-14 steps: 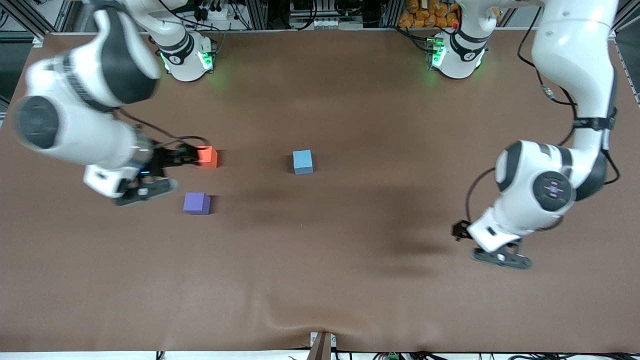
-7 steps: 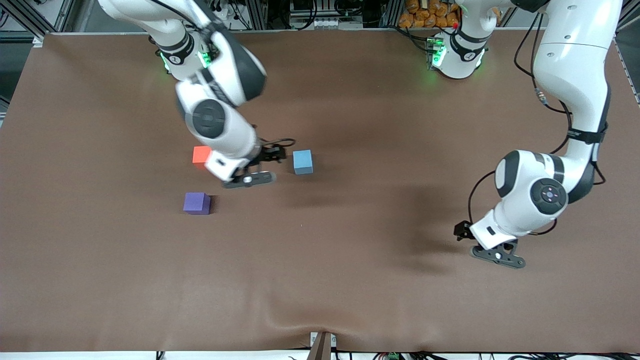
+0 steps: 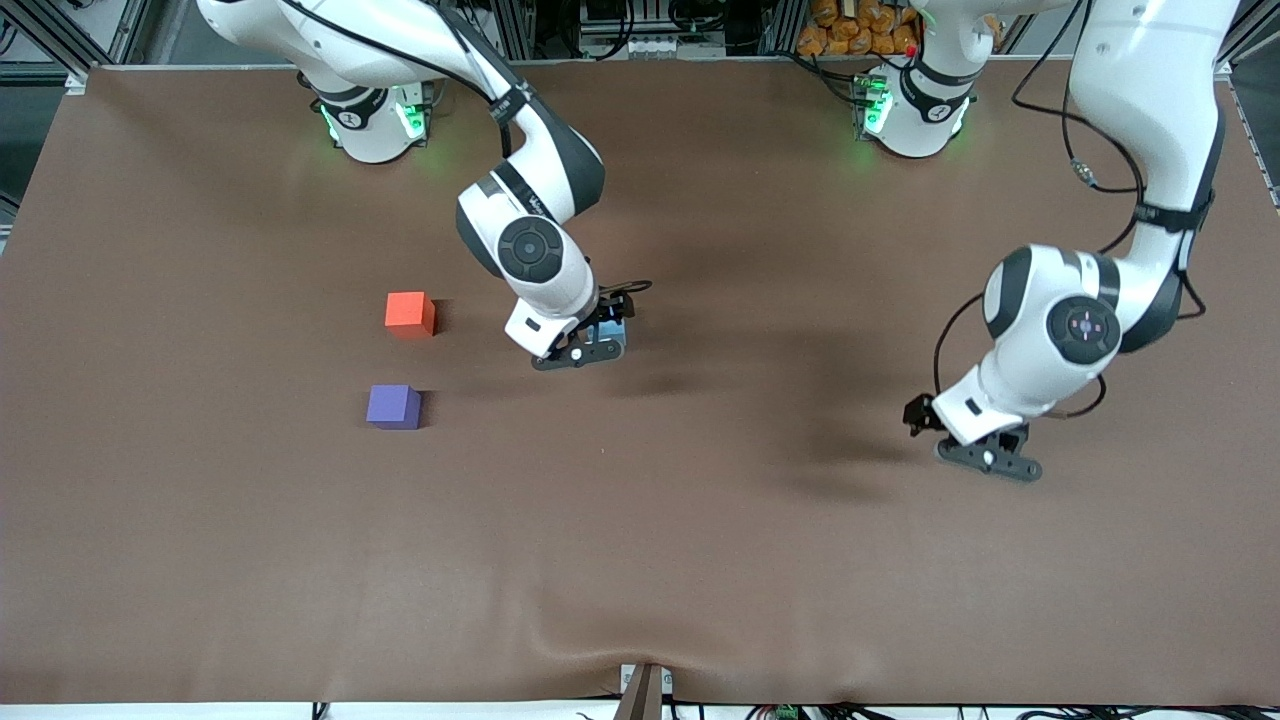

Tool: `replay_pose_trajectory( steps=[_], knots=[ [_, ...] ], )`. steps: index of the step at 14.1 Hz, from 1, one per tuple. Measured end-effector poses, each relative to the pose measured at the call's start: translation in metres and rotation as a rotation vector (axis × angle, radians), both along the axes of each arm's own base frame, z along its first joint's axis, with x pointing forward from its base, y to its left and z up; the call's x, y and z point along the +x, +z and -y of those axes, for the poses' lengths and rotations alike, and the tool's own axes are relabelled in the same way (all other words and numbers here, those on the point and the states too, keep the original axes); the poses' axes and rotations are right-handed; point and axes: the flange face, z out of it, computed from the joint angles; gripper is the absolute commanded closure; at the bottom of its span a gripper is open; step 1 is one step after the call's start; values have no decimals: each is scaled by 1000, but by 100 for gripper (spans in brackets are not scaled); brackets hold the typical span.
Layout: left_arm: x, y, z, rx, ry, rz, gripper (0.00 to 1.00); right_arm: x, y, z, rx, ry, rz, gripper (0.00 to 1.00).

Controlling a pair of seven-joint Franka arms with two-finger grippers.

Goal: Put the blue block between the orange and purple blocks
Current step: 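Grasp the blue block with the right gripper while the left gripper withdraws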

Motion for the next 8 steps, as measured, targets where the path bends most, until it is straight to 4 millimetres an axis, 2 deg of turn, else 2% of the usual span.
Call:
replay_pose_trajectory(
  steps=[1,3,5,7,8],
  knots=[
    [-14,11,4,5,3,3,0,-5,-9,-5,2,-9,7,0],
    [-36,46,13,25,-5,-1,0,-18,-28,-15,-5,-12,5,0],
    [-51,98,19,52,36,-47,0,-26,-39,-20,-16,-14,-3,0],
    [-58,161,22,58,97,-98,0,-29,-46,-21,-16,-23,7,0],
    [-59,193,21,55,119,-119,0,-32,-51,-23,-17,-23,14,7]
  ],
)
